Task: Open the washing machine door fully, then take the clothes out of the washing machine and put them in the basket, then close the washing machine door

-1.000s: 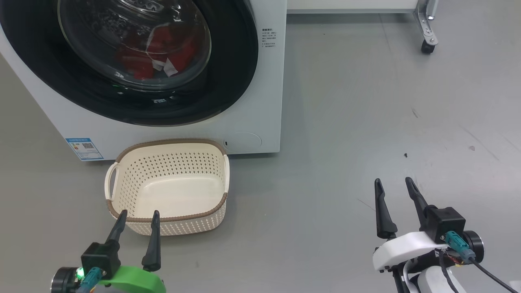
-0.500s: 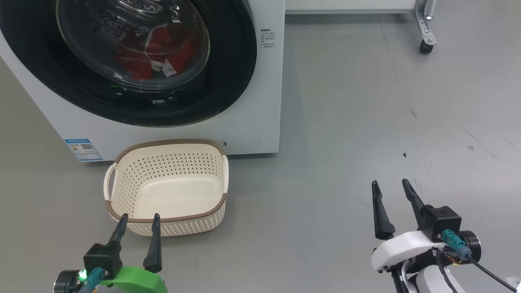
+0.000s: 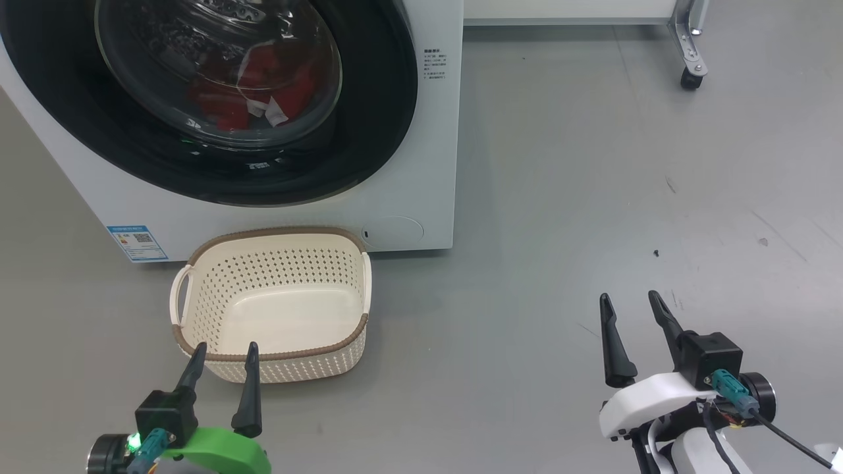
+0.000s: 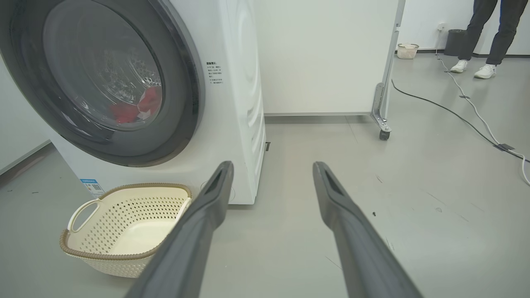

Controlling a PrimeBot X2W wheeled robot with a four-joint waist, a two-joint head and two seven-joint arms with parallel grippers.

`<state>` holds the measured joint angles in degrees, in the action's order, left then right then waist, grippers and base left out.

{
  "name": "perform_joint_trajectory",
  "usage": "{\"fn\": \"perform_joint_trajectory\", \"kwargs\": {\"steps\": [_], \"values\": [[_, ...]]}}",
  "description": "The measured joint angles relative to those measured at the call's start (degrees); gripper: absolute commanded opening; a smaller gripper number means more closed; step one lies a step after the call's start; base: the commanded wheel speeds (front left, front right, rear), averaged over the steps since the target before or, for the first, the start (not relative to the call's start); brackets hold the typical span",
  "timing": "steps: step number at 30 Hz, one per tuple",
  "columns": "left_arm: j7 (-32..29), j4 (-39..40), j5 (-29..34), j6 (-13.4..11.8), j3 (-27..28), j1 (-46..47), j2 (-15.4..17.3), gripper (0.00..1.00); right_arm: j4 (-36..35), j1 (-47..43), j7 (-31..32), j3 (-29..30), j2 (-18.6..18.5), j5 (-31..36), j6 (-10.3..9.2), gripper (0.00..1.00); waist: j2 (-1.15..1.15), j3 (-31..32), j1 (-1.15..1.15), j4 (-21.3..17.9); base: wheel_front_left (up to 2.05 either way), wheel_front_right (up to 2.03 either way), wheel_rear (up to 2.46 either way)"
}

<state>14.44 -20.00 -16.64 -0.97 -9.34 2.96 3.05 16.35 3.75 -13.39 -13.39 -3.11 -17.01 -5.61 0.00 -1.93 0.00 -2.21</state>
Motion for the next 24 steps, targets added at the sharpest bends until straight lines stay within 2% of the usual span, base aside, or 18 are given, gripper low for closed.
{"fn": "perform_joint_trajectory", "kwargs": {"steps": [24], "values": [[0.0,-1.2,0.0,0.0,0.0,0.3,-0.2,1.00,1.3,0.9,0.0,-0.5,0.0,-0.1,0.19,1.00,0.00,0.2,0.00,-0.1,0.00,0.00,0.00]]}}
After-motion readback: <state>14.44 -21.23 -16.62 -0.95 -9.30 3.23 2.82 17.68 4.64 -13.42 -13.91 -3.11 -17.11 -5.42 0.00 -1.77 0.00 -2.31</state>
